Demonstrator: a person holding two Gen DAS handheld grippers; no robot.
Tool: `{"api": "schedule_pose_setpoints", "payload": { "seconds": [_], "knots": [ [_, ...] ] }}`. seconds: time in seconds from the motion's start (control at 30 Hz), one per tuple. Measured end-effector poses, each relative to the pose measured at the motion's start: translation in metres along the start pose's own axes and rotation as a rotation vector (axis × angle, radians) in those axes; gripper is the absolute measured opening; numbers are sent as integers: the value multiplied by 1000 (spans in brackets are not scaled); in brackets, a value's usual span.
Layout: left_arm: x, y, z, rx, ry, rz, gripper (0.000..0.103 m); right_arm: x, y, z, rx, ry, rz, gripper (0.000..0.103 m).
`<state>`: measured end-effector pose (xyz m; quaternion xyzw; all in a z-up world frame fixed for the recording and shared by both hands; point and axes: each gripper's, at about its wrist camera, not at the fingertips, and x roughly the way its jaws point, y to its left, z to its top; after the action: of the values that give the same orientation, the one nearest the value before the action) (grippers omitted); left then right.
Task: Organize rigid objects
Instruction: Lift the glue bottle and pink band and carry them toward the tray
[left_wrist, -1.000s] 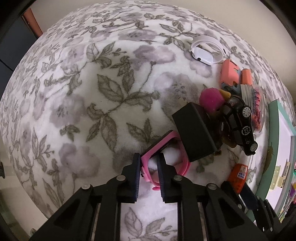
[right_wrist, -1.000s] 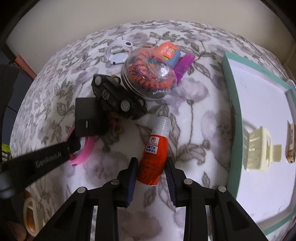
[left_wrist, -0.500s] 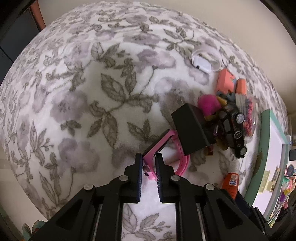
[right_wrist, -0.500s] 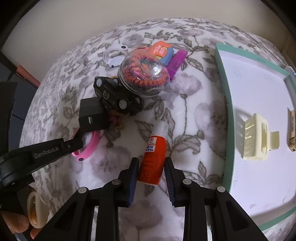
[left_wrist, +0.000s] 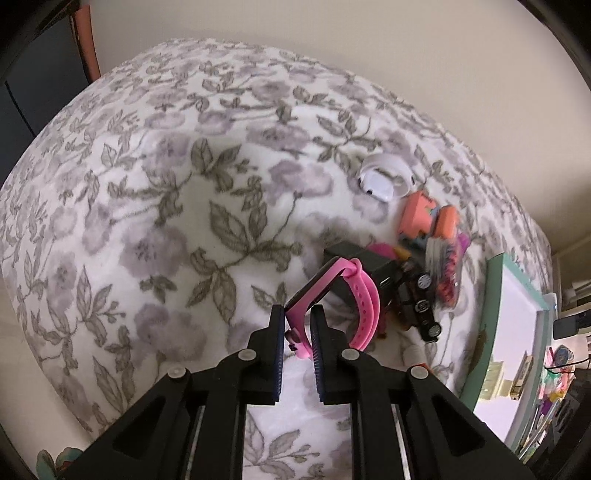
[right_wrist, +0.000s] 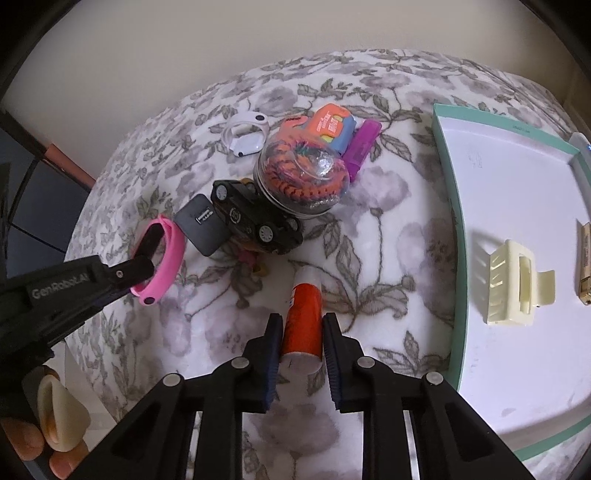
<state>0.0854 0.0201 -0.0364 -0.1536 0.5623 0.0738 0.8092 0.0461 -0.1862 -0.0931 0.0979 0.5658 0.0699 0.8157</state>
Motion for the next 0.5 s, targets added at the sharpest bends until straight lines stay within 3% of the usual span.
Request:
{"api": "schedule_pose_setpoints", "payload": {
  "seconds": [0.5],
  "knots": [
    [-19, -8, 7, -28, -88, -64, 14, -37, -5, 13, 58, -116, 91, 22]
  ]
}}
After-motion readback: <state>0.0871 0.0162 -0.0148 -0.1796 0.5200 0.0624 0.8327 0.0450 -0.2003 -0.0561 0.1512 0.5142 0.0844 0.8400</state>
